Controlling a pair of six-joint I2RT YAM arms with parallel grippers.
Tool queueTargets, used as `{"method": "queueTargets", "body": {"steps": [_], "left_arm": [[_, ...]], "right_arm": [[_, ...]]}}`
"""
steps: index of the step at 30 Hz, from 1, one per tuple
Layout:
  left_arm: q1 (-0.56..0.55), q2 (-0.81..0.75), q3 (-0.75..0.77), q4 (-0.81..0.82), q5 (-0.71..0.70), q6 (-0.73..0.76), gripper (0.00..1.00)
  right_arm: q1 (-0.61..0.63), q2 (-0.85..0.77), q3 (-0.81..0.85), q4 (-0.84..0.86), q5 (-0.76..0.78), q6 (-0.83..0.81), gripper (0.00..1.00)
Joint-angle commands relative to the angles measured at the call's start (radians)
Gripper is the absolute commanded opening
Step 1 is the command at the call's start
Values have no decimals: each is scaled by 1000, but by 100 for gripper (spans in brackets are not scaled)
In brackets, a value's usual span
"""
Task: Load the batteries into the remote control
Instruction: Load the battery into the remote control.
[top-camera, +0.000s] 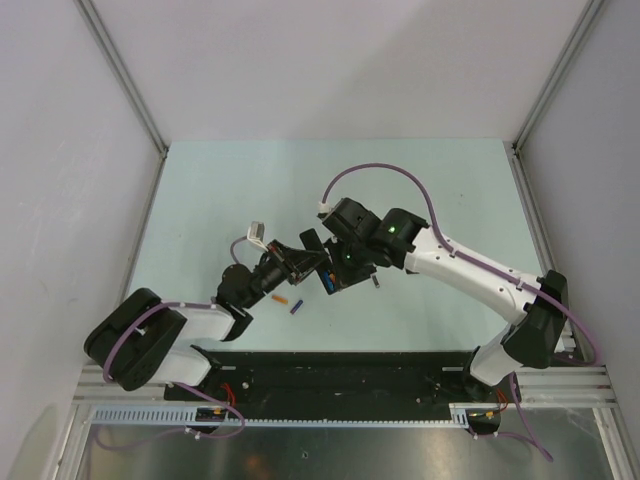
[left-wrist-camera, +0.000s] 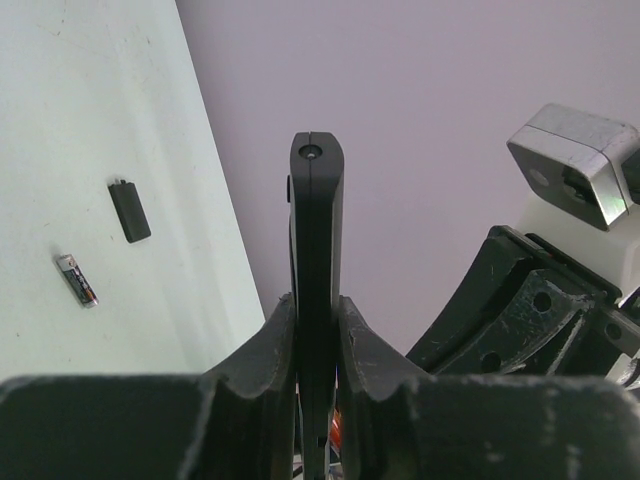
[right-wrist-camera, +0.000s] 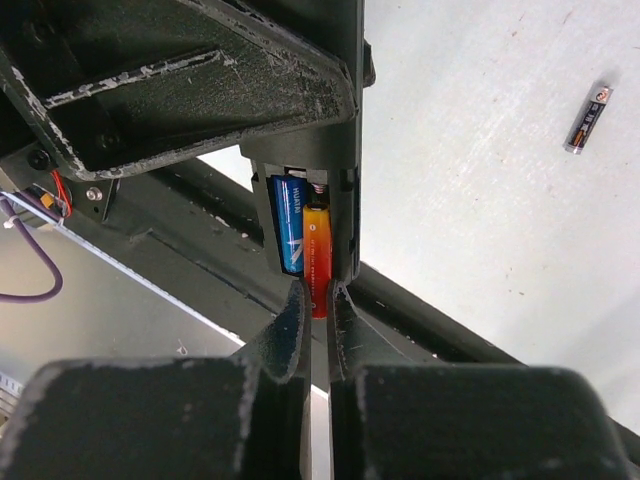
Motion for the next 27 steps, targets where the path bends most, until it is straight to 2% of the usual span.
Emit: {"method": "queueTargets", "body": {"steps": [1, 17, 27], "left_arm": [[-9, -41, 0, 150, -17, 14, 0], [-29, -59, -6, 147, 6, -20, 0], [-41, -75, -8, 147, 9, -35, 0]], "right_arm": [[11, 15, 31, -23, 28, 13, 0], [2, 50, 60, -9, 120, 20, 0], [-5, 67, 65, -2, 105, 7, 0]]}}
